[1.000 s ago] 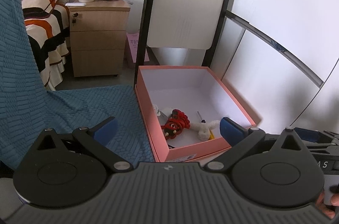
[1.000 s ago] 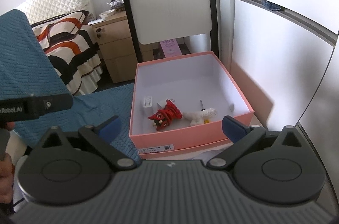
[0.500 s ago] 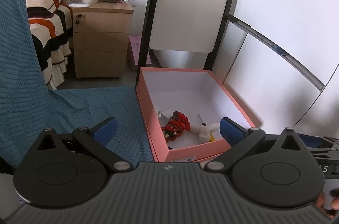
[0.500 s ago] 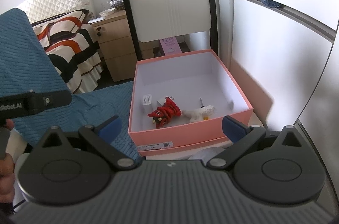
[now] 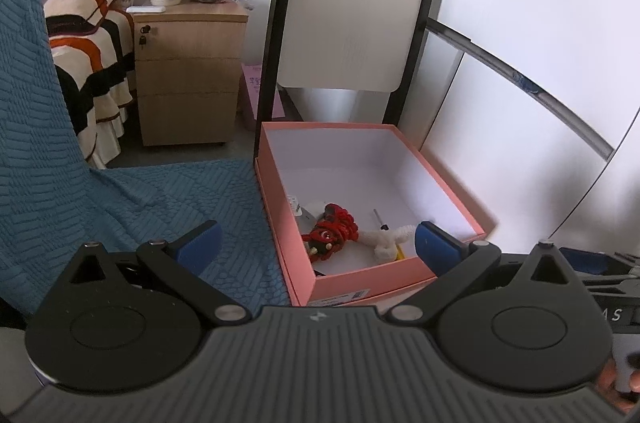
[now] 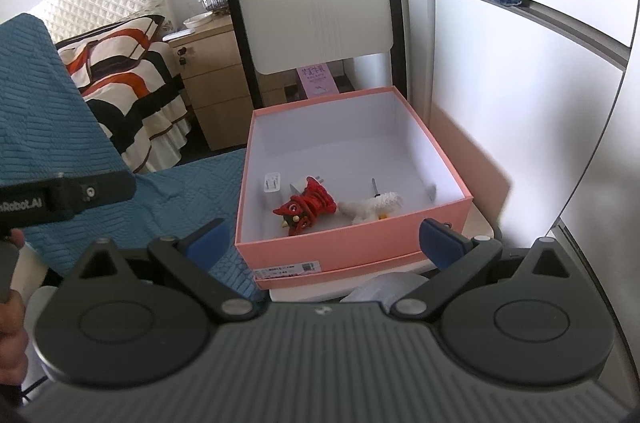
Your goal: Organize rigid objects
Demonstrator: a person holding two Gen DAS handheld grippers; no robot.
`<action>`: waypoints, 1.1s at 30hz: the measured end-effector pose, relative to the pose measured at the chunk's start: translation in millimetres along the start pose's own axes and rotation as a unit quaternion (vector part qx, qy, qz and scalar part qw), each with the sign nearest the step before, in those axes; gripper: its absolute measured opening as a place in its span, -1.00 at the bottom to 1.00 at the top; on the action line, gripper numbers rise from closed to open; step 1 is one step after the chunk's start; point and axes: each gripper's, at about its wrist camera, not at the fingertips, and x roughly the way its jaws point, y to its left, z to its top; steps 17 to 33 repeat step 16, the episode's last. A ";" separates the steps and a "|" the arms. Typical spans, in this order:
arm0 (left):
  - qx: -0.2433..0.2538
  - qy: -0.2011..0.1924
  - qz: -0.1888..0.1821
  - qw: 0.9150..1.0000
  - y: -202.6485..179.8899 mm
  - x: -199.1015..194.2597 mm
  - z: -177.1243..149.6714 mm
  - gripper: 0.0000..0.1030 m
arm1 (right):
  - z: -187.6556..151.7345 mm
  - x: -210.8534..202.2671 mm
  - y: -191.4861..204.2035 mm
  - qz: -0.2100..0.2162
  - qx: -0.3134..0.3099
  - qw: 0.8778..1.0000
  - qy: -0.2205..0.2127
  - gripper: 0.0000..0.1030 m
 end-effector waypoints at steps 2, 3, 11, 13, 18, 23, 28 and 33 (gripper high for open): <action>-0.003 0.001 -0.003 1.000 0.3 1.0 -0.3 1.00 | -1.0 0.1 -1.0 -0.001 0.001 1.000 0.000 1.00; -0.003 0.001 -0.004 1.000 0.1 1.4 -0.3 1.00 | -1.5 0.4 -1.7 -0.001 0.002 1.000 0.001 1.00; 0.001 -0.001 0.000 1.000 -0.6 2.0 0.1 1.00 | -3.6 1.7 -0.6 -0.003 0.000 1.000 0.002 1.00; 0.007 -0.002 0.001 1.000 -0.9 1.4 0.0 1.00 | -3.5 2.2 -1.4 -0.002 0.003 1.000 0.003 1.00; -0.002 -0.001 -0.005 1.000 1.1 0.3 -0.1 1.00 | -3.3 2.3 -1.5 -0.005 0.000 1.000 0.002 1.00; -0.002 -0.001 -0.005 1.000 1.1 0.3 -0.1 1.00 | -3.3 2.3 -1.5 -0.005 0.000 1.000 0.002 1.00; -0.002 -0.001 -0.005 1.000 1.1 0.3 -0.1 1.00 | -3.3 2.3 -1.5 -0.005 0.000 1.000 0.002 1.00; -0.002 -0.001 -0.005 1.000 1.1 0.3 -0.1 1.00 | -3.3 2.3 -1.5 -0.005 0.000 1.000 0.002 1.00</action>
